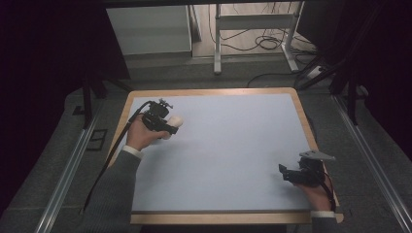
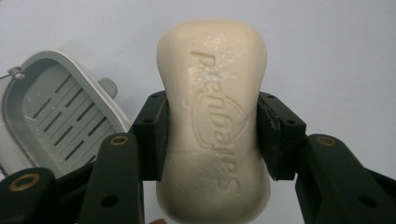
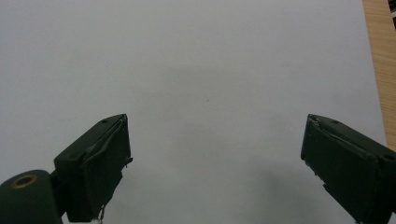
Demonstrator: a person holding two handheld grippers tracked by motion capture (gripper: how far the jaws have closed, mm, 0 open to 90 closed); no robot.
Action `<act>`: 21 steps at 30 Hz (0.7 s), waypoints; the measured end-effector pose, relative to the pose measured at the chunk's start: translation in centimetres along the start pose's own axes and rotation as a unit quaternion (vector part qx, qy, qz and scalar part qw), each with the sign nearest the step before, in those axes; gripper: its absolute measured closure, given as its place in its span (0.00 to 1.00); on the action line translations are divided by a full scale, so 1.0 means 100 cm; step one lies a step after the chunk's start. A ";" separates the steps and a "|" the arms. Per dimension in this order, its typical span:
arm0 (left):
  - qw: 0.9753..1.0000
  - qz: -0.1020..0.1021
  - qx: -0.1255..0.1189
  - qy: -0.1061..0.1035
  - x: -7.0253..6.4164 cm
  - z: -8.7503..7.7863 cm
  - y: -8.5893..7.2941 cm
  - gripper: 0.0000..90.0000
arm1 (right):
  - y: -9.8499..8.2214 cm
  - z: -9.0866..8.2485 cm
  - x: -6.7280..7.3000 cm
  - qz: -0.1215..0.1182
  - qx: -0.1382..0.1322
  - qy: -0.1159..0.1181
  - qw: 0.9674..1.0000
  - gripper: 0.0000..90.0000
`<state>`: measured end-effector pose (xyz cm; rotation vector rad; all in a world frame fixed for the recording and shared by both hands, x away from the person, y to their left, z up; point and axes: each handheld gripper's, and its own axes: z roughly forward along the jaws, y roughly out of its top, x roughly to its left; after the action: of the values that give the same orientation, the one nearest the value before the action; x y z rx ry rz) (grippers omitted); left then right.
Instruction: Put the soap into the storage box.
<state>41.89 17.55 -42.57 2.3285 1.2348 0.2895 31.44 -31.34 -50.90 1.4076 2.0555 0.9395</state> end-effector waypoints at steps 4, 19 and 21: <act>1.000 -0.005 0.001 0.002 0.005 0.001 0.001 0.55 | 0.000 0.000 -0.001 0.000 0.000 0.000 1.000 0.09; 1.000 -0.023 0.005 0.010 0.018 0.008 0.004 0.55 | -0.001 0.000 -0.002 0.001 0.002 -0.002 1.000 0.09; 1.000 -0.024 0.005 0.011 0.020 0.008 0.004 0.55 | -0.001 0.000 -0.002 0.002 0.002 -0.003 1.000 0.09</act>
<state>43.66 18.68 -43.15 2.3070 1.3026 0.2933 31.47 -31.51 -50.96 1.4151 2.0528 0.9323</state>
